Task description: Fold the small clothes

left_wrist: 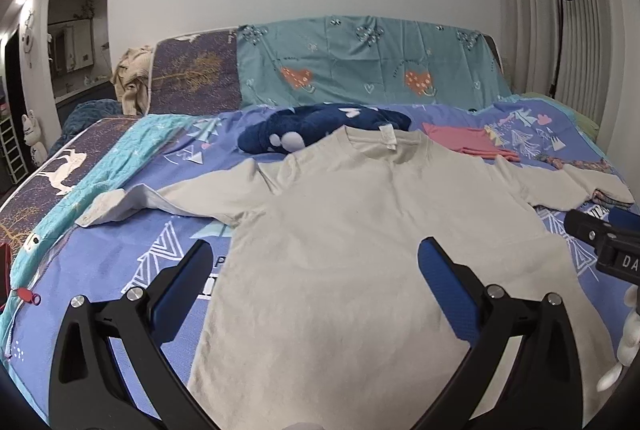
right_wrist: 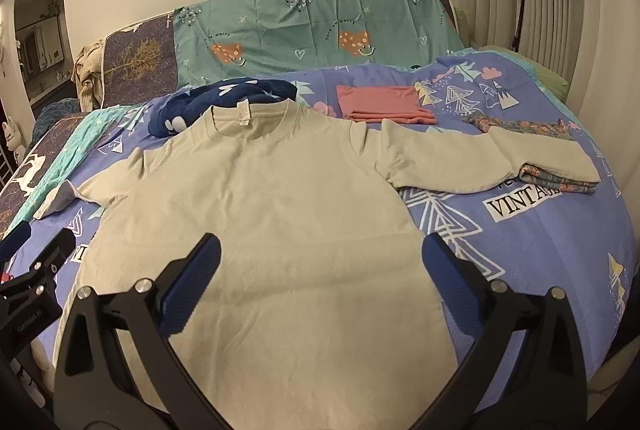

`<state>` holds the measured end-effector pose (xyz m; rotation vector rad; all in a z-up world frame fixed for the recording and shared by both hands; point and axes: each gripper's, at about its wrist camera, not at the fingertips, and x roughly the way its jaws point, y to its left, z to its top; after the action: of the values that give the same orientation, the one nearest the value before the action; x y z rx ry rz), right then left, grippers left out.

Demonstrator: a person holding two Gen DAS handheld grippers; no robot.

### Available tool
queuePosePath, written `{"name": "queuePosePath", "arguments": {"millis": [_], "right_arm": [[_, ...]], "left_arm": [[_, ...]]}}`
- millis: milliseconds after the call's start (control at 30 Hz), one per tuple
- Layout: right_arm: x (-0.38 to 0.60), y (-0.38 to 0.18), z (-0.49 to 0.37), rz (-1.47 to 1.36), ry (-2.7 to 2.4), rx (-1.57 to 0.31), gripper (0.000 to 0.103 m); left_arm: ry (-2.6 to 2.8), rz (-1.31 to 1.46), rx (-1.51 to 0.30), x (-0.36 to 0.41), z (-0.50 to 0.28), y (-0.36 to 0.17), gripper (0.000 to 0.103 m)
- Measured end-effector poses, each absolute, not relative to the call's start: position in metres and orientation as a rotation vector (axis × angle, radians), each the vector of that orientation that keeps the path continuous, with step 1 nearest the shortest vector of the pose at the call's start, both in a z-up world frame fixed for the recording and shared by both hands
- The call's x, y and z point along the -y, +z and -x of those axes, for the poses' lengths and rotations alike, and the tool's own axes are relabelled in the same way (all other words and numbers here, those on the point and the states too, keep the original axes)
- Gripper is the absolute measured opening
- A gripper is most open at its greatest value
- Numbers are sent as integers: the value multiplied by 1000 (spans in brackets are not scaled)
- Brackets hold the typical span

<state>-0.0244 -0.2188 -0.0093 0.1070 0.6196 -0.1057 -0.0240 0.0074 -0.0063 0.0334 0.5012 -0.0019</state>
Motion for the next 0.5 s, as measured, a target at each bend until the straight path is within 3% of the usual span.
{"name": "queuePosePath", "arguments": {"millis": [500], "right_arm": [[224, -23, 17, -159, -96, -699, 101]], "left_arm": [[-70, -29, -592, -5, 16, -15, 102]]}}
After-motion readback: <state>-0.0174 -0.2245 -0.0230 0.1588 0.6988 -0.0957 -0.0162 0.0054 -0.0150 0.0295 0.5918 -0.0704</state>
